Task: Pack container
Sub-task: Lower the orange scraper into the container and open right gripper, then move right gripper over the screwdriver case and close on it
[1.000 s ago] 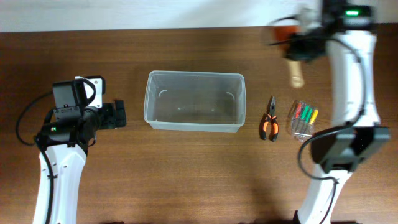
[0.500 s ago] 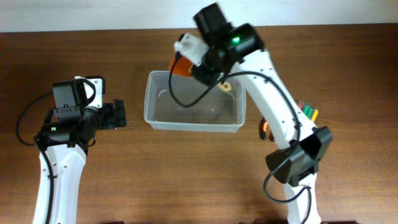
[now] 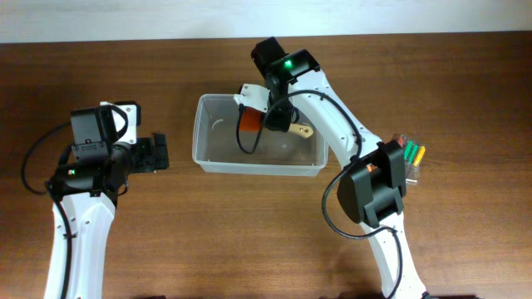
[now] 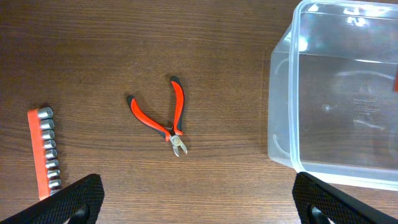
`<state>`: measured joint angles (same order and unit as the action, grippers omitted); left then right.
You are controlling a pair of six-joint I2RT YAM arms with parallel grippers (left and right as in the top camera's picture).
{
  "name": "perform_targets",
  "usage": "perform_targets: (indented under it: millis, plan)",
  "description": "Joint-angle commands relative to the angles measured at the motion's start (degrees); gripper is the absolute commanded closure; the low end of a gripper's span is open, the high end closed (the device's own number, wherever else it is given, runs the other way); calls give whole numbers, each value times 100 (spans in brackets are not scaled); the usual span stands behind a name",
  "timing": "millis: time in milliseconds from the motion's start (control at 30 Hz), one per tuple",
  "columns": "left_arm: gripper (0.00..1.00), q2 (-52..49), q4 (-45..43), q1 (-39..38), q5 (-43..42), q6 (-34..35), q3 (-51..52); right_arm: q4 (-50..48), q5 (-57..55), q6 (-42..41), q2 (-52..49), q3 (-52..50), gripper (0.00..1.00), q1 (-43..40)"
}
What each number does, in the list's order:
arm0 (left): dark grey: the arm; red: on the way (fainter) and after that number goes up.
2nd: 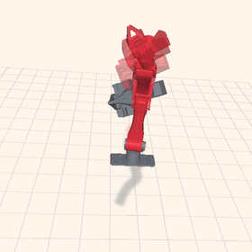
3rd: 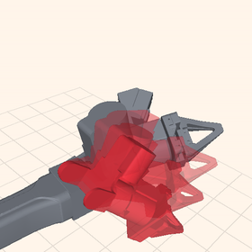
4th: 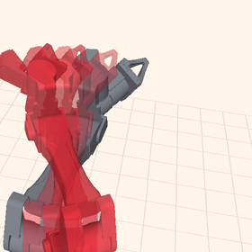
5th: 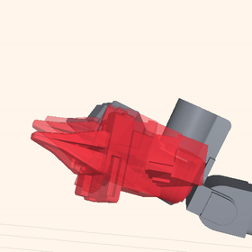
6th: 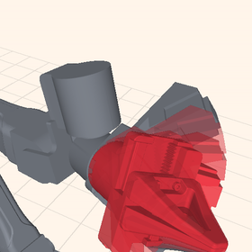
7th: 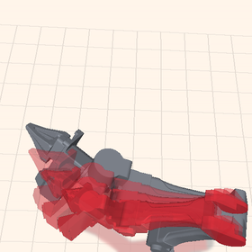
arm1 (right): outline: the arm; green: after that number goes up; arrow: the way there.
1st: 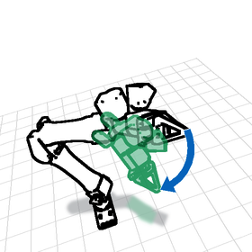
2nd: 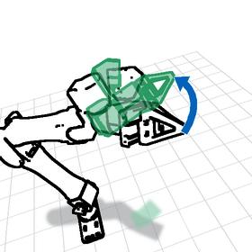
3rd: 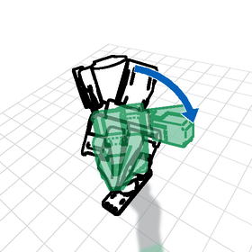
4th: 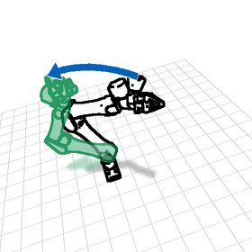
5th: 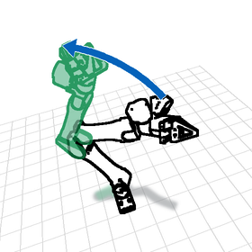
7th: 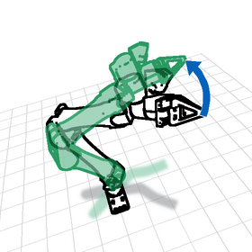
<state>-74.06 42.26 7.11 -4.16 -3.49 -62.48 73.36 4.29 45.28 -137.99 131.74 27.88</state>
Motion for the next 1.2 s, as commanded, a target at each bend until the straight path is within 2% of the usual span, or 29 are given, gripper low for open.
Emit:
perform_targets:
  millis: [0, 133, 267, 433, 567, 700, 767, 933, 1033, 1167]
  plan:
    - [1, -24, -15, 17, -79, -87, -101, -107, -2, 120, -2, 13, 53, -24]
    - [1, -24, -15, 17, -79, -87, -101, -186, -28, 55, 31, 50, 45, -26]
    - [1, -24, -15, 17, -79, -87, -101, -37, -411, -640, 236, 369, 43, -26]
    - [1, -24, -15, 17, -79, -87, -101, 634, -1158, -1810, 717, 1200, 42, -225]
    - [1, -24, -15, 17, -79, -87, -101, 1196, -1399, -2608, 1108, 1928, 41, -769]
    - [1, -24, -15, 17, -79, -87, -101, 1504, -1392, -3853, 1384, 2321, 28, -1668]
    - [1, -24, -15, 17, -79, -87, -101, 1670, -1307, -4404, 1453, 2326, 27, -2225]
    - [1, -24, -15, 17, -79, -87, -101, 2251, -608, -5051, 1357, 2041, 27, -3447]
    - [1, -24, -15, 17, -79, -87, -101, 2398, -385, -5230, 1287, 1668, 27, -3807]
    - [1, -24, -15, 17, -79, -87, -101, 2293, -129, -5333, 1287, 643, 25, -4089]
